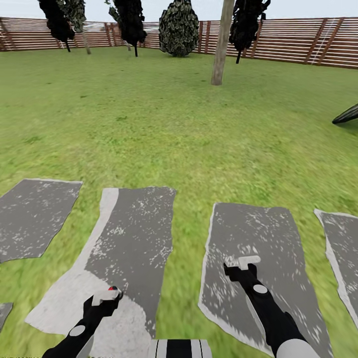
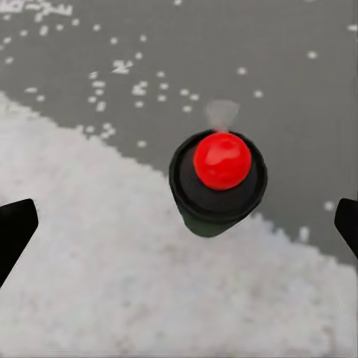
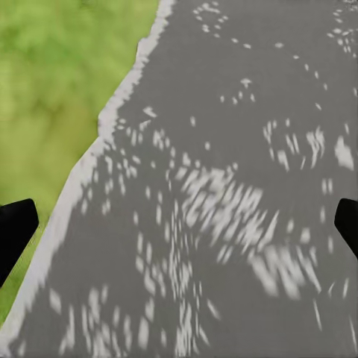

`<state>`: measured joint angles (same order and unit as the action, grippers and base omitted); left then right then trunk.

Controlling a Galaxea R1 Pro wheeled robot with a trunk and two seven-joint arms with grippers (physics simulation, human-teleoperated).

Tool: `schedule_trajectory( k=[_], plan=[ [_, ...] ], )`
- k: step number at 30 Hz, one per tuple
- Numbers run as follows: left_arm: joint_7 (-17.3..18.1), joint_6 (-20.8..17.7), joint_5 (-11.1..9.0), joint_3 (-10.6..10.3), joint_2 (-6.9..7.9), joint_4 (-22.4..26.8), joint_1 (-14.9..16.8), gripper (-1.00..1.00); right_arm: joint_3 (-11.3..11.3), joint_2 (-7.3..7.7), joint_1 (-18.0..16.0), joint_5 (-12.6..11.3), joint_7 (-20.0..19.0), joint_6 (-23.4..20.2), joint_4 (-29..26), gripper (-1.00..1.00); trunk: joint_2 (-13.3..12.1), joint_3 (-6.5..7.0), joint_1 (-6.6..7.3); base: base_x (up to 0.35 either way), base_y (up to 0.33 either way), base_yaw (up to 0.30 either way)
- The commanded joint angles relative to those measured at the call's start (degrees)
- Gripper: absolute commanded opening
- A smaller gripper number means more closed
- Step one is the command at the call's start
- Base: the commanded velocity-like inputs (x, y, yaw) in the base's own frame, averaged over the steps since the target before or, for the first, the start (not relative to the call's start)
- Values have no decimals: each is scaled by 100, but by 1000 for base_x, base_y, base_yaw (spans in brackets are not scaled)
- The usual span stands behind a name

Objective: Pick up the pesticide atomizer in the garden and spray insectifuge to fully cover both potted plants in the garden.

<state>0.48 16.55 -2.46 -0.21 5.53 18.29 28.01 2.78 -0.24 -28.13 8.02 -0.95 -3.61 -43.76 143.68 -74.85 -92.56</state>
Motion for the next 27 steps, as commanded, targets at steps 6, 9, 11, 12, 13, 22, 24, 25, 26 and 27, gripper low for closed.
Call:
schedule_trajectory(
  k=[6, 9, 11, 12, 13, 22, 24, 25, 26, 27],
  plan=[
    [3, 90, -42, 2, 0, -8, 3, 100, 12, -3, 0, 59, -10, -34, -25, 100, 3, -26, -2, 1, 0, 31],
    [-1, 167, -55, 9, 0, -9, -1, 100, 12, -4, 0, 59, -10, -34, -27, 100, 7, -101, -9, 0, 0, 5],
    [2, 202, -59, 11, 0, -9, -2, 100, 12, -4, 0, 59, -10, -34, -27, 100, 9, -160, -14, 0, 0, 1],
    [3, 210, -57, 11, 0, -10, -4, 100, 12, -4, 0, 59, -10, -34, -28, 100, 11, -190, -17, 0, 0, 0],
    [4, 218, -55, 12, 0, -10, -5, 100, 12, -3, 0, 59, -10, -34, -28, 100, 12, -221, -20, 0, 0, 0],
    [3, 226, -19, -3, 0, -10, -5, 100, 12, -5, 0, 59, -10, -33, -25, 100, 17, -370, -30, 0, 0, 0],
    [-11, 224, -14, -2, 0, -10, -4, 100, 12, -5, 0, 59, -10, -34, -22, 100, 17, -373, -30, 0, 0, 0],
    [-31, 225, -12, 0, -3, -10, -4, 100, 12, -6, 0, 59, -10, -34, -21, 100, 17, -374, -30, 0, 0, 0],
    [-38, 225, -12, 0, -4, -10, -5, 100, 12, -7, 0, 59, -10, -34, -20, 100, 17, -374, -30, 0, 0, 0],
    [-51, 225, -11, 3, -6, -10, -5, 100, 12, -7, 0, 59, -10, -34, -20, 100, 17, -375, -30, 32, -6, 0]
  ],
)
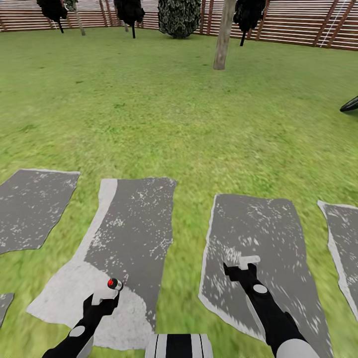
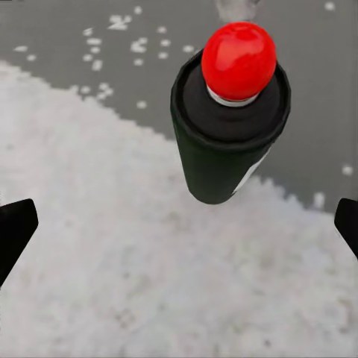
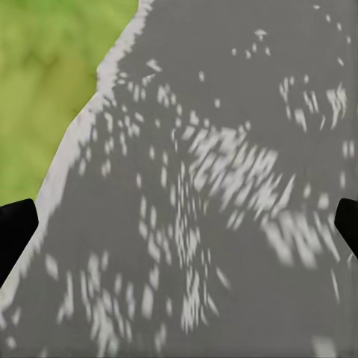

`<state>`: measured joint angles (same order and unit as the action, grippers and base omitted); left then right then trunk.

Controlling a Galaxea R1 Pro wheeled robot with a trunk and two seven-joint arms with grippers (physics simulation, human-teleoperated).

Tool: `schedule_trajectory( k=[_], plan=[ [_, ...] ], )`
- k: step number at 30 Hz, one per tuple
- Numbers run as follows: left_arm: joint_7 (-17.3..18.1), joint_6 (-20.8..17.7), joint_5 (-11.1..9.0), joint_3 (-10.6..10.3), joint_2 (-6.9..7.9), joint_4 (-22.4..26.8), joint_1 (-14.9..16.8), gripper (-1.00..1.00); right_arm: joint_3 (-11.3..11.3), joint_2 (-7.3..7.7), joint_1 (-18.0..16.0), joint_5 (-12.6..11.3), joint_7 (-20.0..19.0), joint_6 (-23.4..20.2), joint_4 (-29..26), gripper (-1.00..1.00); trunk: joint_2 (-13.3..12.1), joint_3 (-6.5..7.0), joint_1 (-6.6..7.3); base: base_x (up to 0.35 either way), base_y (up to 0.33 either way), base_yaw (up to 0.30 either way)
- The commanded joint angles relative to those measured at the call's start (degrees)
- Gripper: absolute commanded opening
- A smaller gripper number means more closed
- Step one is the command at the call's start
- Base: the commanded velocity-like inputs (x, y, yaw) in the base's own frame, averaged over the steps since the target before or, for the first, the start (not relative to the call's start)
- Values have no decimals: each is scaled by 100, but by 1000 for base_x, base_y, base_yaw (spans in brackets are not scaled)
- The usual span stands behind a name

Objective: Pick up the pesticide atomizer in the garden and spray insectifuge to fully cover both potted plants in the garden.

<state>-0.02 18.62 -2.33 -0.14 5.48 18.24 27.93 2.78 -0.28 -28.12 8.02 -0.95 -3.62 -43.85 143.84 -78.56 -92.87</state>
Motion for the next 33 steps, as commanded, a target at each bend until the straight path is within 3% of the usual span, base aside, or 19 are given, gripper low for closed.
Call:
schedule_trajectory(
  k=[1, 33],
  plan=[
    [-12, 18, -24, -1, 2, -4, 2, 100, 13, -1, 0, 59, -10, -34, -10, 100, 1, -4, 1, 135, -62, 0],
    [-7, 19, -22, -15, 6, -4, 2, 100, 13, 1, 0, 59, -10, -34, -1, 100, 1, -4, 1, 37, -20, 0]
  ],
)
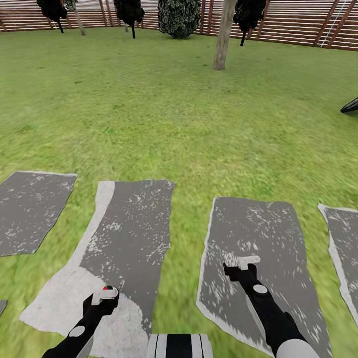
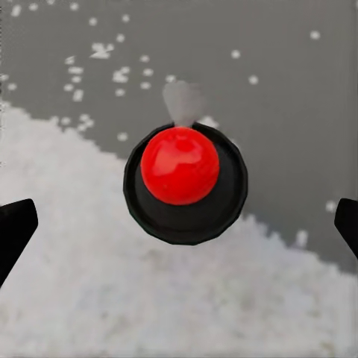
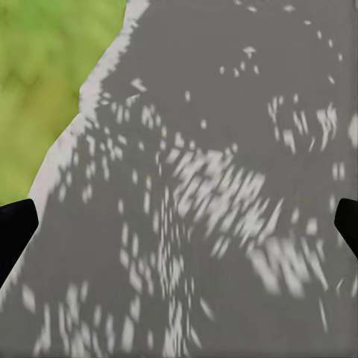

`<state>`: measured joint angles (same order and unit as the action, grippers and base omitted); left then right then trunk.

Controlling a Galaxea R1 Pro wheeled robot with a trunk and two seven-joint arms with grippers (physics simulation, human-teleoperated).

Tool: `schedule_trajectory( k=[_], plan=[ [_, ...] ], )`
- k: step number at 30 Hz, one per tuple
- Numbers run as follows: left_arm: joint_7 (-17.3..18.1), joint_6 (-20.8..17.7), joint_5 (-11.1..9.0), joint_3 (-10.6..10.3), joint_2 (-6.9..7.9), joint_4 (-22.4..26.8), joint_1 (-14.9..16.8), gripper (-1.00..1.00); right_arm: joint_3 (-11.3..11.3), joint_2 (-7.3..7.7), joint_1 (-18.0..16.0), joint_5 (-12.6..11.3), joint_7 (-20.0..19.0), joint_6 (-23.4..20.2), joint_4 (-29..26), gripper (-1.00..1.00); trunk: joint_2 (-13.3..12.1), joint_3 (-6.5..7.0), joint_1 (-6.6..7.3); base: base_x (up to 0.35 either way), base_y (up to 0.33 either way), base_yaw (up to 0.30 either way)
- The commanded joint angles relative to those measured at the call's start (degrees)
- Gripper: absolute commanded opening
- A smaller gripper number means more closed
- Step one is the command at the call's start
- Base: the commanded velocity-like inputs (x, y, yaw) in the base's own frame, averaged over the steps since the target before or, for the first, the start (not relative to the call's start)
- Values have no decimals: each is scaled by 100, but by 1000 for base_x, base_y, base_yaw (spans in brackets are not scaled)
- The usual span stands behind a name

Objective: Pick up the pesticide atomizer in the garden and spray insectifuge to fully cover both potted plants in the garden.

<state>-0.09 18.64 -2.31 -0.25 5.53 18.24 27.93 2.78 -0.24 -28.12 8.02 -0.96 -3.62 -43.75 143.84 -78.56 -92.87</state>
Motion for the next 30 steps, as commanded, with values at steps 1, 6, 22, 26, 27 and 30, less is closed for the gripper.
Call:
schedule_trajectory(
  k=[1, 6, 22, 26, 27, 30],
  plan=[
    [-4, 18, -24, 0, 0, -4, 2, 100, 12, -4, 0, 59, -10, -34, -11, 100, 3, -26, -2, 0, 0, 0],
    [-4, 18, -24, 6, 0, -4, 2, 100, 12, -4, -1, 59, -10, -34, -4, 100, 8, -114, -12, 0, 0, 0],
    [-9, 17, -62, 16, 0, -4, 2, 100, 12, -3, -1, 59, -10, -34, -11, 100, 8, -114, -12, 14, 0, 0],
    [-9, 19, -67, 16, 0, -4, 2, 100, 12, -4, -1, 59, -10, -34, -11, 100, 8, -114, -12, 7, 0, 0],
    [-9, 20, -67, 16, 0, -4, 2, 100, 12, -5, -1, 59, -10, -34, -11, 100, 8, -114, -12, 2, 0, 0],
    [-9, 18, -67, 16, 0, -4, 2, 100, 12, -4, -1, 59, -10, -34, -11, 100, 8, -114, -12, 19, 0, 0]
  ],
)
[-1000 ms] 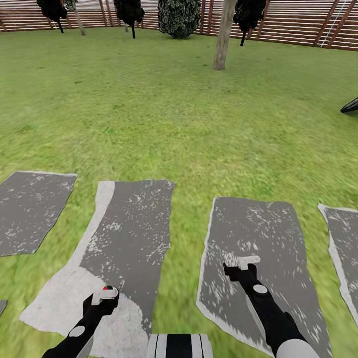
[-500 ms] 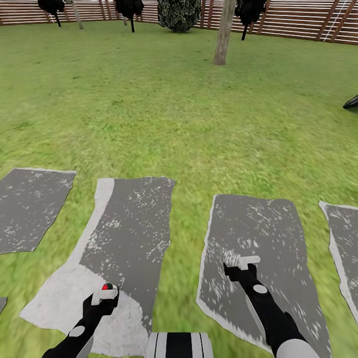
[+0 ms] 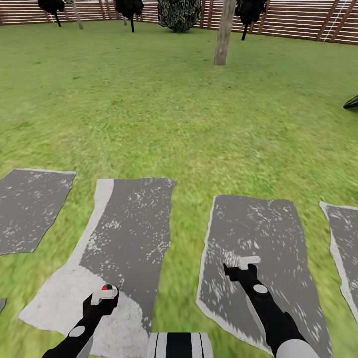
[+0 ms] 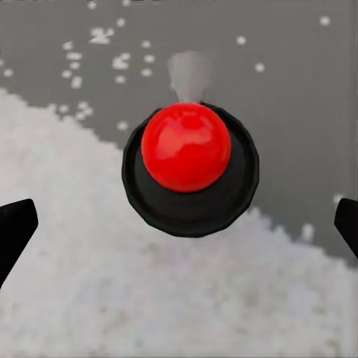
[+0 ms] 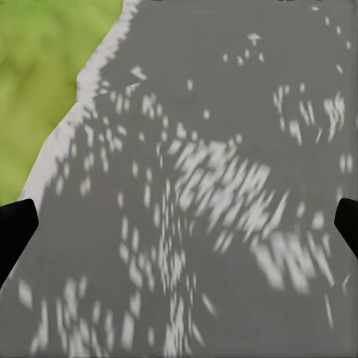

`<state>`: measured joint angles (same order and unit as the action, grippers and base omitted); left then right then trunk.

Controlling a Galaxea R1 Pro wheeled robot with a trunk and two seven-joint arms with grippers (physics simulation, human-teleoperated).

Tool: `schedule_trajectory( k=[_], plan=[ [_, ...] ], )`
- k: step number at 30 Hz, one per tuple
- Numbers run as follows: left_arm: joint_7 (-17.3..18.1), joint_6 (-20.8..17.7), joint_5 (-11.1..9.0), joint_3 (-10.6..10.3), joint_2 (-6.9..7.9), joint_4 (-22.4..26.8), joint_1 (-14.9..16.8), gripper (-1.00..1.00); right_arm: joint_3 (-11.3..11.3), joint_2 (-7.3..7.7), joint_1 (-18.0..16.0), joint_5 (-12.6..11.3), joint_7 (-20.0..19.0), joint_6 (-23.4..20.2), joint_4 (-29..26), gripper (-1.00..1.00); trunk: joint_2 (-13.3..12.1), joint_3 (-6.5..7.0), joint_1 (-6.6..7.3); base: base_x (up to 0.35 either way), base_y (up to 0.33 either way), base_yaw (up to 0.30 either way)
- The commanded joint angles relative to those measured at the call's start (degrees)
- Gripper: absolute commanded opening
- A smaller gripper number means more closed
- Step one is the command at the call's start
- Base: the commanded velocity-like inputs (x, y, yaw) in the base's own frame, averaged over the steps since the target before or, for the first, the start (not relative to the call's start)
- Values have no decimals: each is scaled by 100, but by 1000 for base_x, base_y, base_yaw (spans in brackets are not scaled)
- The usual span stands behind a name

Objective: Pick up the pesticide atomizer in the garden and spray insectifuge to fully cover both potted plants in the garden.

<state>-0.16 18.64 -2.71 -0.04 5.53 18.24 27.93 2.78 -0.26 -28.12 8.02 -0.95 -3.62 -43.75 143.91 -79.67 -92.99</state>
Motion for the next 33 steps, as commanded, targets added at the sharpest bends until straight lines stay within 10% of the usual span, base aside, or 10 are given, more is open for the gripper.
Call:
schedule_trajectory(
  k=[1, 17, 18, 33],
  plan=[
    [-2, 17, -28, -5, 0, -4, 2, 100, 12, -2, 0, 59, -11, -34, -11, 100, 1, -3, 1, 110, 0, 0],
    [-2, 33, -28, -6, 0, 3, 2, 100, 12, -5, 0, 59, -12, -34, -11, 100, 1, -3, 1, 27, 0, 0],
    [-2, 49, -25, -9, 0, 1, 2, -100, 12, -7, 0, 59, -11, -34, -11, 100, 1, -3, 1, 0, 0, 0],
    [6, 87, -12, -13, 0, 4, 2, -100, 12, -2, 0, 59, -16, -34, 15, 100, 1, -3, 1, 0, 0, 0]
  ],
)
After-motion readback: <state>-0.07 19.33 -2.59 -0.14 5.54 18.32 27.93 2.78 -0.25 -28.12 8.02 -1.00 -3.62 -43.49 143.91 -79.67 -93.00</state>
